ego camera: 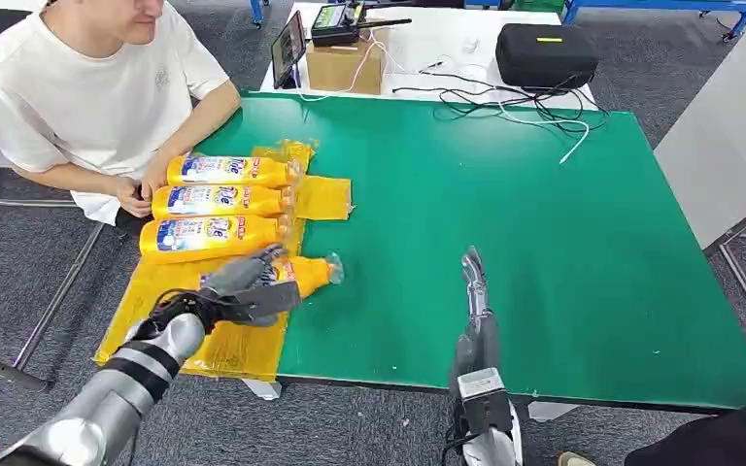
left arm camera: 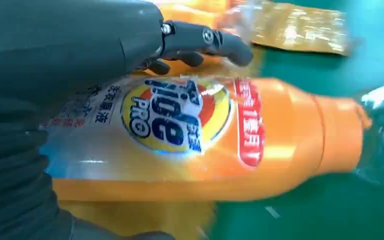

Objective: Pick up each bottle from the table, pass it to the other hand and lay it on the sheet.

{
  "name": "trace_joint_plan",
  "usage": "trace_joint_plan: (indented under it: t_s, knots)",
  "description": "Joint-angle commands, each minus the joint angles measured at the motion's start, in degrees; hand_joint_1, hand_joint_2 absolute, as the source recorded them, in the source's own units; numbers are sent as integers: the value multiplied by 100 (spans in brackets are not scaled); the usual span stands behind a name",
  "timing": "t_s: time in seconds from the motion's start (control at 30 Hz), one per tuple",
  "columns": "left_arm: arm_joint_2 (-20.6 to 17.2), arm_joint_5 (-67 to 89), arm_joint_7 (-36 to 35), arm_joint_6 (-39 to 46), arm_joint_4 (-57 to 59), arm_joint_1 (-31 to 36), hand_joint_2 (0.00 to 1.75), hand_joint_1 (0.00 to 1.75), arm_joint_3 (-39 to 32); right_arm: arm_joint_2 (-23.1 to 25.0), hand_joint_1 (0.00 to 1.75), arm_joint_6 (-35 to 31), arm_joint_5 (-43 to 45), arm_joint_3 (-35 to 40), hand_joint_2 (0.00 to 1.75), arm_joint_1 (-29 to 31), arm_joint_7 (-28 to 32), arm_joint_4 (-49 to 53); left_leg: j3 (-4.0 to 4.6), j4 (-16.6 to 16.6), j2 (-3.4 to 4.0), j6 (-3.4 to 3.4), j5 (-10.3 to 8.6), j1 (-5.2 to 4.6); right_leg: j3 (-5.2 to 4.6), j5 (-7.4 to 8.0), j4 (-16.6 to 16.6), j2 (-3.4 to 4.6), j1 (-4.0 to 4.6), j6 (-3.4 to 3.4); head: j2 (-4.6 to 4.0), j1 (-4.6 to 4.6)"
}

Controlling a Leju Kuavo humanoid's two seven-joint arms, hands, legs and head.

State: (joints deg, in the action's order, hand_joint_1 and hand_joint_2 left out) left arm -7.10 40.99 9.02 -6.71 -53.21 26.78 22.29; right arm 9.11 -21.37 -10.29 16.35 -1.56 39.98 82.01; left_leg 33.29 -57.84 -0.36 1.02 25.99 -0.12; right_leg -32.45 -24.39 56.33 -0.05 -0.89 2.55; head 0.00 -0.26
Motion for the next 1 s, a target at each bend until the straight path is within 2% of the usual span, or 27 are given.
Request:
trace_joint_plan:
  t_s: [0.03, 0.07, 0.1, 0.27, 0.37, 0.47, 0.53, 0.63, 0.7, 0.8, 0.9, 1.0]
  knots:
    - [67, -1026, 581, 777, -2130, -958, 175, 0, -1, -161, 0, -60, -8, 37, 0, -35, 2, 26, 6, 0, 11, -7, 4, 8, -7, 0, -4, 7, 9, -11, 0, 0]
    - [165, -1282, 812, 876, -2352, -1093, 175, 0, -88, -167, 0, -49, -10, 67, 0, -33, 2, 20, 14, -3, 12, -5, 4, 5, -18, 0, -2, 4, 5, -7, 2, 0]
    - [358, -2102, 861, 574, -2675, -1311, 175, 0, -221, -180, 0, -100, -17, 125, 0, -38, 2, -1, 16, -4, 13, -7, 7, 7, -20, -2, -2, 4, 8, -8, 0, 0]
    - [420, -2361, 970, 673, -2969, -1447, 175, 0, -251, -213, 0, -144, -13, 176, 0, -61, 2, 5, 27, -6, 12, -7, 13, 7, -30, -7, -1, 4, 8, -9, 0, 0]
    - [610, -2093, 1370, 1499, -3195, -1575, 175, 0, -326, -224, 0, -144, -29, 192, 0, -115, 2, -90, 38, -1, 12, -6, 6, 4, -43, 0, -4, 4, 5, -6, 2, 2]
    - [718, -2164, 1408, 1637, -3331, -1665, 175, 0, -317, -230, 0, -174, -53, 212, 0, -150, 2, -102, 36, -2, 10, -8, 7, 8, -41, -1, -7, 0, 10, -9, 2, -2]
    - [887, -2376, 1667, 2014, -3550, -1811, 175, 0, -377, -260, 0, -242, -77, 247, 0, -139, 2, -142, 35, -1, 2, -8, 7, 7, -38, -3, -7, -8, 9, -9, 0, 0]
    - [1203, -3790, 1897, 1939, -4089, -2194, 175, 0, -448, -351, 0, -680, -225, 274, 0, -121, 2, 51, 44, -3, 17, -3, 7, 4, -49, 2, -5, 9, 5, -3, 0, -2]
    - [1388, -5122, 1610, 1569, -4402, -2594, 175, 0, -436, -459, 0, -960, -133, 290, 0, -217, 2, 362, 44, -2, 17, -2, 9, 2, -49, -1, -5, 7, 3, -2, 2, 0]
    - [1367, -5348, 1643, 1599, -4489, -2796, 175, 0, -290, -487, 0, -1005, -124, 252, 0, -332, 2, 535, 35, -2, 14, -4, 14, 2, -39, -5, -8, 6, 3, -6, 0, -2]
    - [1572, -5890, 1481, 1761, -4460, -3350, 175, 0, -287, -188, 0, -472, 798, -60, 0, -616, 2, 950, 42, -2, 11, -4, 13, -4, -48, -6, -5, 3, -3, -5, 0, 0]
    - [1609, -5967, 1662, 1960, -4256, -3535, 175, 0, -149, -48, 0, -427, 782, -210, 0, -675, 2, 947, 43, 4, 13, -3, 12, -8, -50, -4, -10, 6, -6, -3, 0, -2]
